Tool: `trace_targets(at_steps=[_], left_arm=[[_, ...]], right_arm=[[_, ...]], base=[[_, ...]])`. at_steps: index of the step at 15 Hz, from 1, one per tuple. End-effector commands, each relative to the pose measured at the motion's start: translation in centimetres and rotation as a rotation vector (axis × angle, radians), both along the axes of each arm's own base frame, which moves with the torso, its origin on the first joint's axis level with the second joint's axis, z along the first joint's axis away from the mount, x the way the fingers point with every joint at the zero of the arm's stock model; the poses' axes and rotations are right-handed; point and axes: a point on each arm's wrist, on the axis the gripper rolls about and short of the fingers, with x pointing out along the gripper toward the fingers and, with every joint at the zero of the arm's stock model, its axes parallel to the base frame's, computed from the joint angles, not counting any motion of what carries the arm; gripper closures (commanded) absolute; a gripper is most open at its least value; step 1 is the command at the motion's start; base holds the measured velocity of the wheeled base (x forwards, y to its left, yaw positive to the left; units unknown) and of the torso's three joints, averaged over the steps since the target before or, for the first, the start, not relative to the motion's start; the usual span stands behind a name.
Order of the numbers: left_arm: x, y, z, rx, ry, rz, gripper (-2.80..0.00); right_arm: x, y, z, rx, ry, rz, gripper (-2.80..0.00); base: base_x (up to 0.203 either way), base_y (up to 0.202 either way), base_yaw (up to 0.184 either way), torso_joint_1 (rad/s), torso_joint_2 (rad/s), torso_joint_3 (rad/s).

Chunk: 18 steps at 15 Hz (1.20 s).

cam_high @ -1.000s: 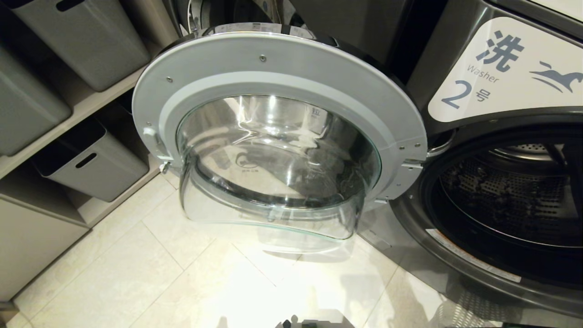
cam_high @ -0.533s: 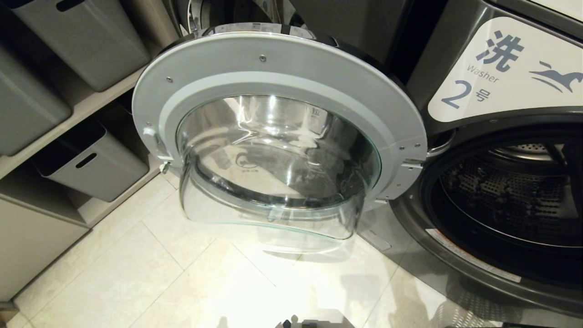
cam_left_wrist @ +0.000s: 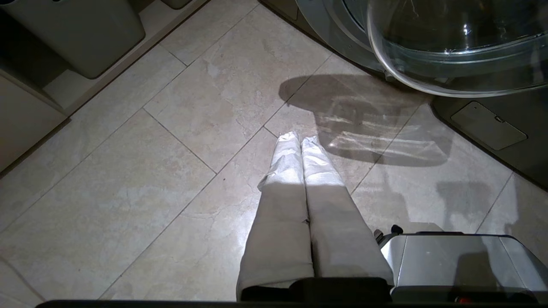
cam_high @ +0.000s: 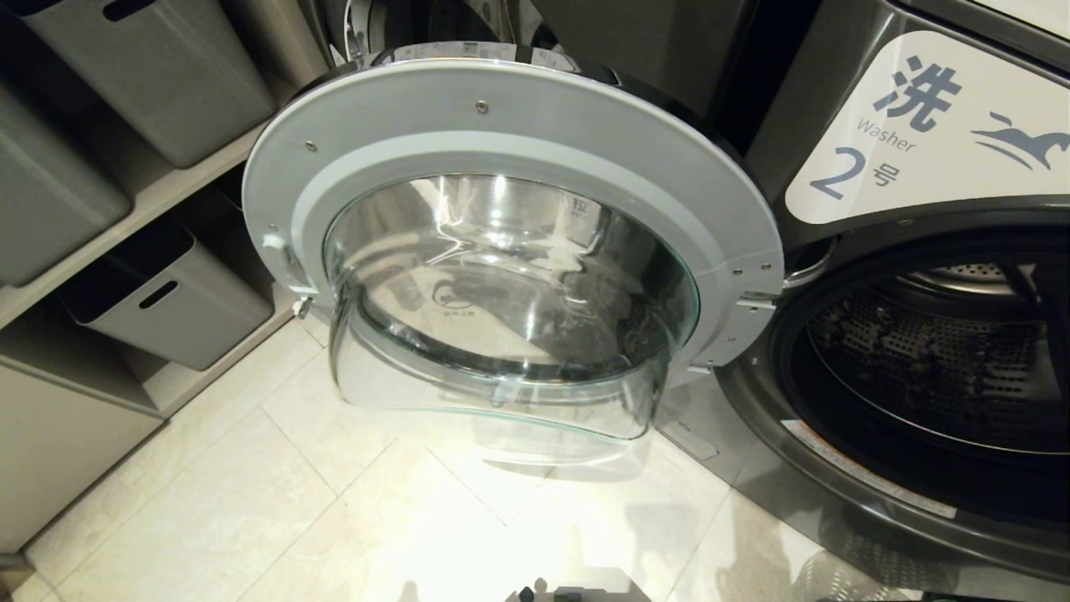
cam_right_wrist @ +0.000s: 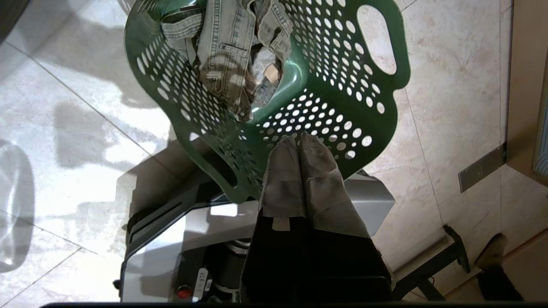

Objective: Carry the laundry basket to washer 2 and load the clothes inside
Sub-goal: Place the clothes into the washing machine

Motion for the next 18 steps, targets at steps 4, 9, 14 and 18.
trace_targets(at_steps=[4, 9, 14, 18], left_arm=[[0.0, 0.0, 0.0, 0.0, -0.001, 0.0, 0.0], [0.0, 0.0, 0.0, 0.0, 0.001, 0.0, 0.0], [0.0, 0.0, 0.0, 0.0, 0.001, 0.0, 0.0], [0.0, 0.0, 0.0, 0.0, 0.0, 0.0, 0.0]], right_arm=[[0.4, -2.0, -3.0, 0.025, 0.023, 0.029, 0.0], [0.8, -3.5, -5.9, 0.043, 0.038, 0.091, 0.0], [0.2, -1.6, -5.1, 0.02, 0.024, 0.19, 0.0], [-0.1, -0.8, -4.0, -0.033, 0.013, 0.209, 0.0]], base=[[0.0, 0.0, 0.0, 0.0, 0.0, 0.0], [0.0, 0.0, 0.0, 0.0, 0.0, 0.0], [0.0, 0.0, 0.0, 0.0, 0.0, 0.0], [0.0, 0.0, 0.0, 0.0, 0.0, 0.0]])
